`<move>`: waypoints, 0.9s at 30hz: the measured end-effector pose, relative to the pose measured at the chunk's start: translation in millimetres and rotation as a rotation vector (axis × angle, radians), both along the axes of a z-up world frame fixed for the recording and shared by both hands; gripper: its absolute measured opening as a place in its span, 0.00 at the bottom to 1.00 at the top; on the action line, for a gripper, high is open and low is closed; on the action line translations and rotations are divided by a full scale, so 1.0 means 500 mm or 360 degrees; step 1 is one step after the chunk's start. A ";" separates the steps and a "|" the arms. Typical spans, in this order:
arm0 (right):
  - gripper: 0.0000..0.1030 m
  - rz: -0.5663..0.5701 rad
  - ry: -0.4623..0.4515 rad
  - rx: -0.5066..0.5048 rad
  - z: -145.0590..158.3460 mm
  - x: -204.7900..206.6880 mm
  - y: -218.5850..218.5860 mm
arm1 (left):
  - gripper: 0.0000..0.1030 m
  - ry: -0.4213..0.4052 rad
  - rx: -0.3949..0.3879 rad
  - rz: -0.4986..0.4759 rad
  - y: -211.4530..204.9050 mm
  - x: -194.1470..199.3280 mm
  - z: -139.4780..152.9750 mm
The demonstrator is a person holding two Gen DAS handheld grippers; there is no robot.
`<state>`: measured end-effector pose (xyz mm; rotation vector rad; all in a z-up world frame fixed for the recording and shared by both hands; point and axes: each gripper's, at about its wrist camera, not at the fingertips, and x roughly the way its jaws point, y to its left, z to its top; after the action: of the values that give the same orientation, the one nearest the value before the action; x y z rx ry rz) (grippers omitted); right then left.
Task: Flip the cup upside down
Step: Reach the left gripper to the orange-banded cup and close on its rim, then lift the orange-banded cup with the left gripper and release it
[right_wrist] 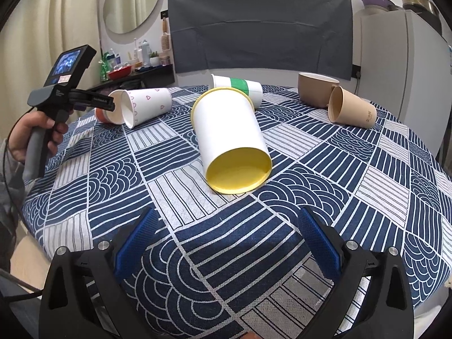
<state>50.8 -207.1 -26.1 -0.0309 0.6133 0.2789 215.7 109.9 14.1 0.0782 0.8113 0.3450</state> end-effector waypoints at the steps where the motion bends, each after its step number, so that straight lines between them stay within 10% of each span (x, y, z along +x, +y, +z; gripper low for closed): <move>1: 0.92 0.0000 -0.0002 -0.0002 0.000 -0.001 0.001 | 0.68 0.0007 0.0000 0.0005 0.002 0.003 -0.003; 9: 0.92 0.0002 -0.0005 -0.0002 0.001 -0.002 0.001 | 0.21 0.0112 -0.0109 0.0031 0.035 0.008 -0.036; 27: 0.92 0.0047 0.0006 0.0009 -0.003 -0.007 0.013 | 0.09 0.0059 -0.0100 -0.0015 0.038 -0.103 -0.034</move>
<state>47.1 -200.8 -27.4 -0.0343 0.6164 0.3096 164.3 128.7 -3.1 0.0296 0.8577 0.3095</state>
